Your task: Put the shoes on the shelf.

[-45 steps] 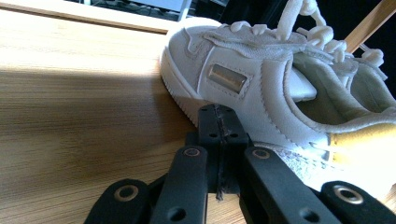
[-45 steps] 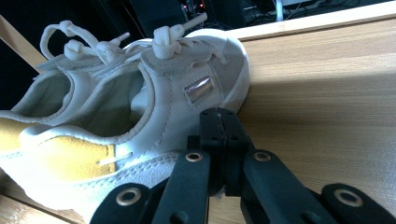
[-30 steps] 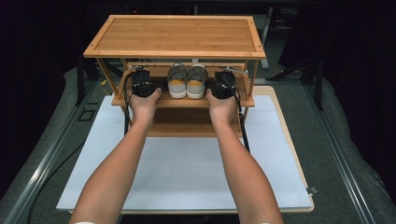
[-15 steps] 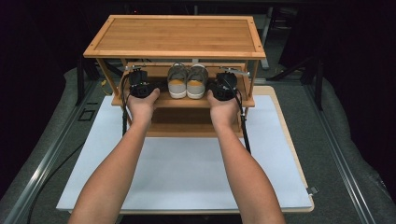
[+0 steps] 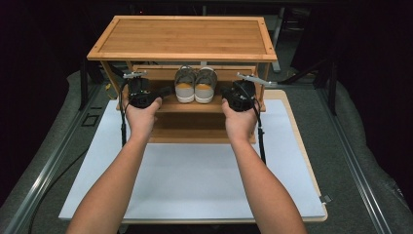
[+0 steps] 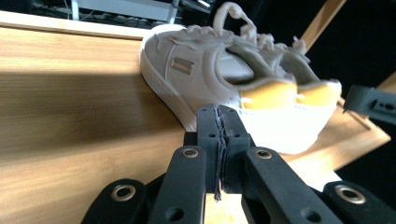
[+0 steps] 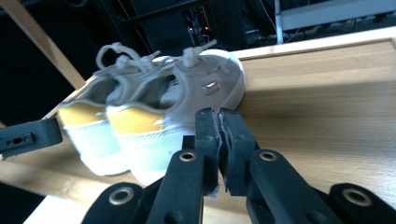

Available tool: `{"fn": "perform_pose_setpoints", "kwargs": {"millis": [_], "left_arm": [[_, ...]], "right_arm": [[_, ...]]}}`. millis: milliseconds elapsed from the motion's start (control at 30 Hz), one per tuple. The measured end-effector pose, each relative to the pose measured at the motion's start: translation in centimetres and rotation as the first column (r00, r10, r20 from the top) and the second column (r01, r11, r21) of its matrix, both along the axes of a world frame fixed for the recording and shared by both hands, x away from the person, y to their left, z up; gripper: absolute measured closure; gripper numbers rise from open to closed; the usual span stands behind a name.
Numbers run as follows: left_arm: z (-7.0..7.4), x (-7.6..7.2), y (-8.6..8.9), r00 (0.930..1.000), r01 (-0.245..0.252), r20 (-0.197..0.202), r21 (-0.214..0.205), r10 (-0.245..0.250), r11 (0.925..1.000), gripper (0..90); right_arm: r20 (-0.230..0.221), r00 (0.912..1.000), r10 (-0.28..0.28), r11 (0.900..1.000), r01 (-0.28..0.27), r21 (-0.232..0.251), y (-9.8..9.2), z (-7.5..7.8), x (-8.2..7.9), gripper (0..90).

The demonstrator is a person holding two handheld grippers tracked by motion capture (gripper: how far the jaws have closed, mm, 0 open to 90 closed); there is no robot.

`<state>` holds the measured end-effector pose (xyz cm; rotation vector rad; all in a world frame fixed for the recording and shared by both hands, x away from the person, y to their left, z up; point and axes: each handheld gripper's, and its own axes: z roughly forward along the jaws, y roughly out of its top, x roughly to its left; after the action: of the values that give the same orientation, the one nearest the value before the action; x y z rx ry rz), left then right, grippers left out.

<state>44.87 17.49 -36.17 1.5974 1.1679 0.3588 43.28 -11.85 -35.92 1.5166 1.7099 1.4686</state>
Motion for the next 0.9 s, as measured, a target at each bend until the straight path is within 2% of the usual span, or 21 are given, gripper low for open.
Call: {"fn": "perform_pose_setpoints", "kwargs": {"millis": [33,67,100,133,200,367,433,533,600,667,833,900], "left_arm": [[0.1,-0.3,0.1,0.9999,0.005,0.009,0.006,-0.006,1.0,88.8],[0.1,-0.5,0.1,0.9999,0.011,0.01,0.003,-0.011,0.9999,89.0],[0.2,-0.7,0.1,0.9997,0.021,0.013,0.006,-0.021,0.9998,89.1],[0.3,-1.1,0.1,0.9993,0.032,0.018,0.015,-0.032,0.9994,89.1],[0.6,-1.6,0.1,0.9986,0.044,0.028,0.019,-0.045,0.9988,89.1],[1.4,-3.5,0.6,0.9938,0.09,0.062,0.031,-0.092,0.9955,89.1],[1.4,-4.0,0.9,0.9924,0.103,0.063,0.036,-0.105,0.994,89.1],[1.0,-4.7,1.6,0.9925,0.107,0.055,0.045,-0.109,0.9933,89.0],[0.6,-5.1,2.2,0.9927,0.106,0.052,0.046,-0.109,0.9933,88.9],[0.0,-5.8,2.8,0.9928,0.105,0.054,0.05,-0.107,0.9933,89.0],[-1.3,-7.6,3.9,0.9908,0.122,0.053,0.057,-0.125,0.9909,88.8],[-2.0,-8.3,4.3,0.9903,0.126,0.05,0.071,-0.13,0.9895,88.4]], "right_arm": [[0.009,0.9993,-0.035,0.9992,0.035,-0.019,0.2,0.0,-0.1,86.8],[0.023,0.9996,-0.018,0.9997,0.018,-0.014,0.1,0.1,-0.4,86.8],[0.013,0.9999,-0.003,0.9998,0.003,-0.021,-0.1,0.3,-0.6,86.8],[0.023,0.9997,-0.012,0.9996,0.013,-0.024,-0.1,0.3,-0.8,86.8],[0.038,0.9992,0.009,0.9994,-0.008,-0.034,-0.2,0.4,-1.3,86.7],[0.041,0.9984,0.038,0.9974,-0.036,-0.062,-1.0,0.5,-2.8,86.6],[0.045,0.9979,0.047,0.9976,-0.044,-0.054,-1.3,0.5,-3.4,86.5],[0.052,0.997,0.058,0.9963,-0.055,-0.066,-1.8,0.3,-4.4,86.2],[0.049,0.9967,0.066,0.9933,-0.061,-0.099,-2.2,0.1,-5.1,85.7],[0.077,0.995,0.063,0.9907,-0.054,-0.125,-2.6,-0.1,-6.0,85.7],[0.068,0.9949,0.075,0.9918,-0.067,-0.108,-3.6,-1.4,-7.7,85.7],[0.077,0.9951,0.062,0.9928,-0.053,-0.107,-4.0,-1.9,-8.5,85.8]]}}
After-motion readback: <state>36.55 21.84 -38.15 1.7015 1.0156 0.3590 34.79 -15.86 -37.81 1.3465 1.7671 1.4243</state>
